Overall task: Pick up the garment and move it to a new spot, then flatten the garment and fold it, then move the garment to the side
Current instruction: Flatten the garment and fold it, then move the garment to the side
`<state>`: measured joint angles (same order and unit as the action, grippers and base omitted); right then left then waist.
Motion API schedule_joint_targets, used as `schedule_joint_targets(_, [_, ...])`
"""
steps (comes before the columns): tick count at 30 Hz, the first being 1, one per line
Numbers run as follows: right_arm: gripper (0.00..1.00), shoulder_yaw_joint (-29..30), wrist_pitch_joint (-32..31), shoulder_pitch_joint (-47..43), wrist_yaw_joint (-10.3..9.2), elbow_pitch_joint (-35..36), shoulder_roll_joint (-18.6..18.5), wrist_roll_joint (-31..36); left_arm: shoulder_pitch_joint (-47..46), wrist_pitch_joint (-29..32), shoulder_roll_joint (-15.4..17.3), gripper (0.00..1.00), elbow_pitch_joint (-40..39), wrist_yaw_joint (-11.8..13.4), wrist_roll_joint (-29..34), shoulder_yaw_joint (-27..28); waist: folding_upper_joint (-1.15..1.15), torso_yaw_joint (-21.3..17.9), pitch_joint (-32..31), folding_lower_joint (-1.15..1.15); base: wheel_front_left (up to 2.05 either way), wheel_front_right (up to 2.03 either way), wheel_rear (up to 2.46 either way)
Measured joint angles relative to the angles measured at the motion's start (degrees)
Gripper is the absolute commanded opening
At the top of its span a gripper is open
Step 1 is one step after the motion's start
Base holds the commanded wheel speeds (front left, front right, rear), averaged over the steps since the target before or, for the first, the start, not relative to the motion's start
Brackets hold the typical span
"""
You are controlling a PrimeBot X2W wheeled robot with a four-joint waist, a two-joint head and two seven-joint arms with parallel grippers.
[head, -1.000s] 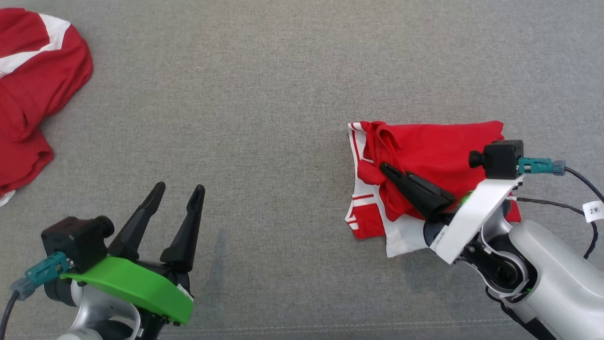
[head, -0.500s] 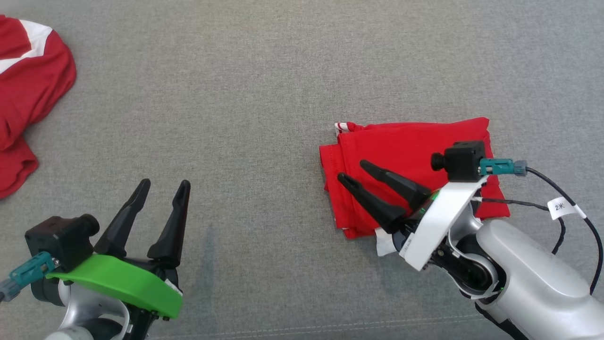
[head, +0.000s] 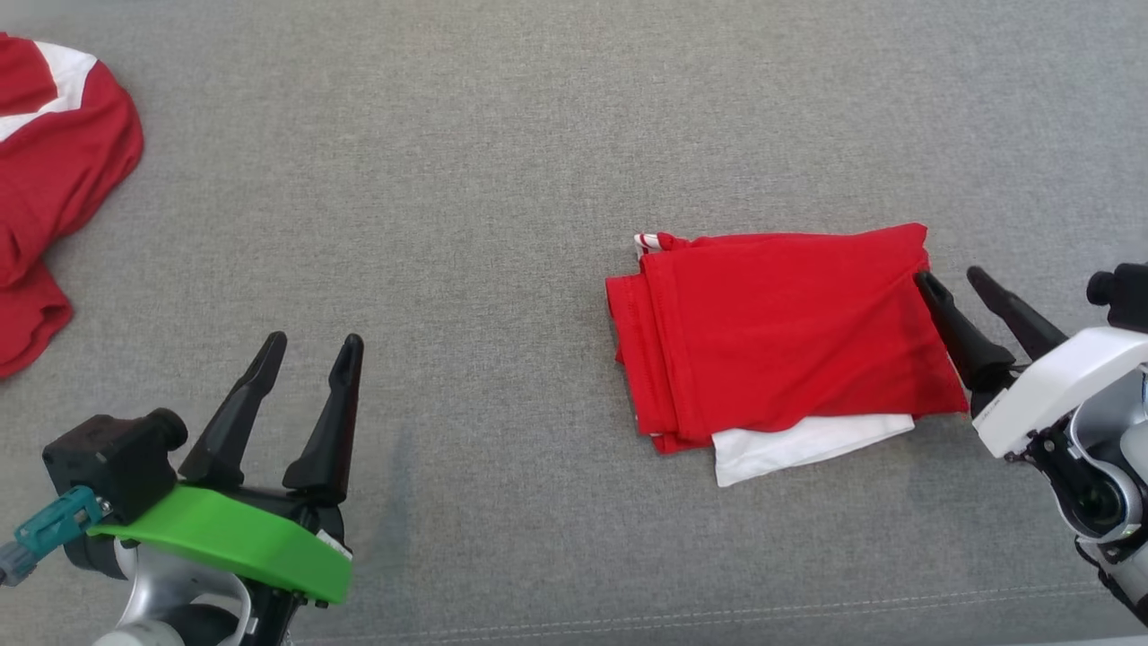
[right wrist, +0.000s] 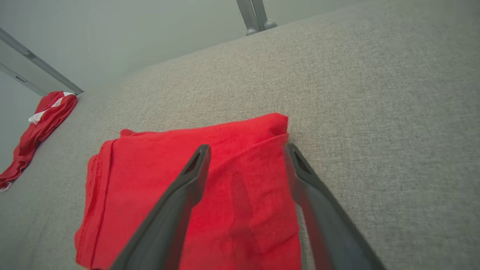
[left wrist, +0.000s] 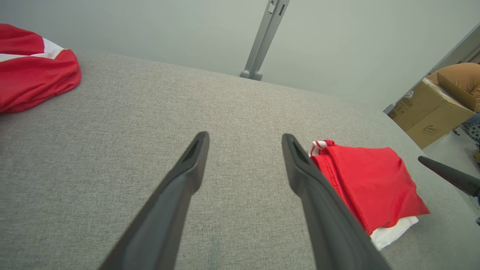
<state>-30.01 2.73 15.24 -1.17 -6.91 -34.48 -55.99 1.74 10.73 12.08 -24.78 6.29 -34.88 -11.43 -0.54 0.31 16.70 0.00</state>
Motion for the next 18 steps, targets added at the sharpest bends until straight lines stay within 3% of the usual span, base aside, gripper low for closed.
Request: schedule_joint_targets(18, [1.00, 2.10, -0.09, -3.93, 0.96, -8.51, 0.56, -7.58, -1.11, -1.93, -0.46, 1.00, 0.38, -0.33, 1.15, -1.88, 0.00, 5.39, 1.50, 0.00, 0.00, 0.00, 0.00])
